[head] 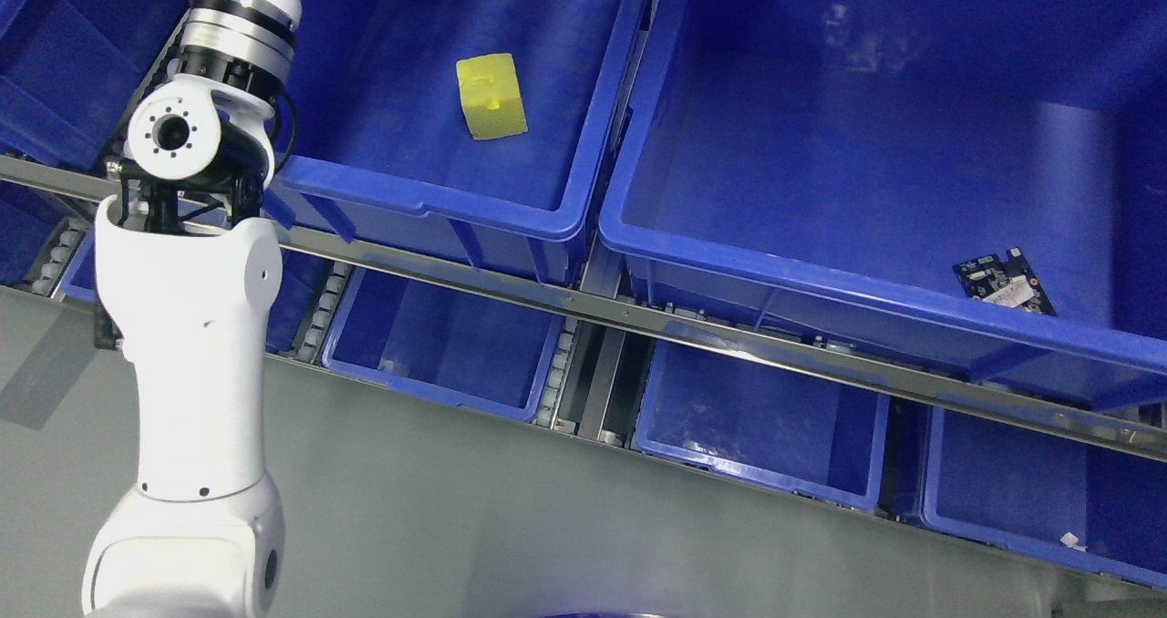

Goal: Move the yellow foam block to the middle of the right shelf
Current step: 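Open the left hand to drop the cube into the bin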

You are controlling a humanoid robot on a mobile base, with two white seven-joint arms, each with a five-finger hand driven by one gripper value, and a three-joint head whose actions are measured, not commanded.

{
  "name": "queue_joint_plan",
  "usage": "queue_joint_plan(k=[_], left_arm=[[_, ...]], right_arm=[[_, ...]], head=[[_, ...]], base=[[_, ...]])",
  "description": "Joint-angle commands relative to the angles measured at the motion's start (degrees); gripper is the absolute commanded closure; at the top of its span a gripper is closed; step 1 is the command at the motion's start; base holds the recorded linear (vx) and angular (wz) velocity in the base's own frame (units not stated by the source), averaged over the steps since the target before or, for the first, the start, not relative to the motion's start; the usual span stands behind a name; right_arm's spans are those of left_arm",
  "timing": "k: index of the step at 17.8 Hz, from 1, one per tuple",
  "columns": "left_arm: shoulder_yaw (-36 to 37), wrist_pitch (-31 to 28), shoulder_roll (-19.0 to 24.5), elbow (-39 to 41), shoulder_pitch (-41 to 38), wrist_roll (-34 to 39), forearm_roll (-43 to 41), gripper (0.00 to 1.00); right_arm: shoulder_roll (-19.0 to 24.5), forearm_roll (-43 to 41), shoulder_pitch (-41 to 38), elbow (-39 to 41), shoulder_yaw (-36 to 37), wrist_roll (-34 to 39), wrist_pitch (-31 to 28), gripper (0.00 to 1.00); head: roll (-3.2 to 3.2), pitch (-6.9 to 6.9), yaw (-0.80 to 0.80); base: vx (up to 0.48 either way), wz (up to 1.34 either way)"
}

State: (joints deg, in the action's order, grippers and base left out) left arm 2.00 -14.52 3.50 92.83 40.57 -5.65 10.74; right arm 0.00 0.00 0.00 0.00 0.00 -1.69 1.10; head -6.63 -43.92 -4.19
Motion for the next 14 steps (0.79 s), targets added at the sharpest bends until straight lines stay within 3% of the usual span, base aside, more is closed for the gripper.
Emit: queue_joint_plan(k=[1,4,14], left_arm=[[-6.39,-2.62,-2.50,0.94,-3.65,1.00,4.46,0.00],[-6.57,-2.53,-2.50,1.12,-4.88,-2.52,4.46,0.00],[-6.66,-2.27,-2.50,1.12,-4.97,-2.61,4.46,0.00]], right_arm=[[-1.00,0.18,-1.41,1.00,0.70,0.02,0.04,0.00],[-1.00,0.18,-1.41,1.00,0.70,0.02,0.04,0.00],[-1.00,0.18,-1.41,1.00,0.70,0.02,0.04,0.00]], head=[[0.00,0.00,0.00],[0.00,0.00,0.00],[0.00,-0.01,0.00]], base=[[0.000,0.00],[0.000,0.00],[0.000,0.00]])
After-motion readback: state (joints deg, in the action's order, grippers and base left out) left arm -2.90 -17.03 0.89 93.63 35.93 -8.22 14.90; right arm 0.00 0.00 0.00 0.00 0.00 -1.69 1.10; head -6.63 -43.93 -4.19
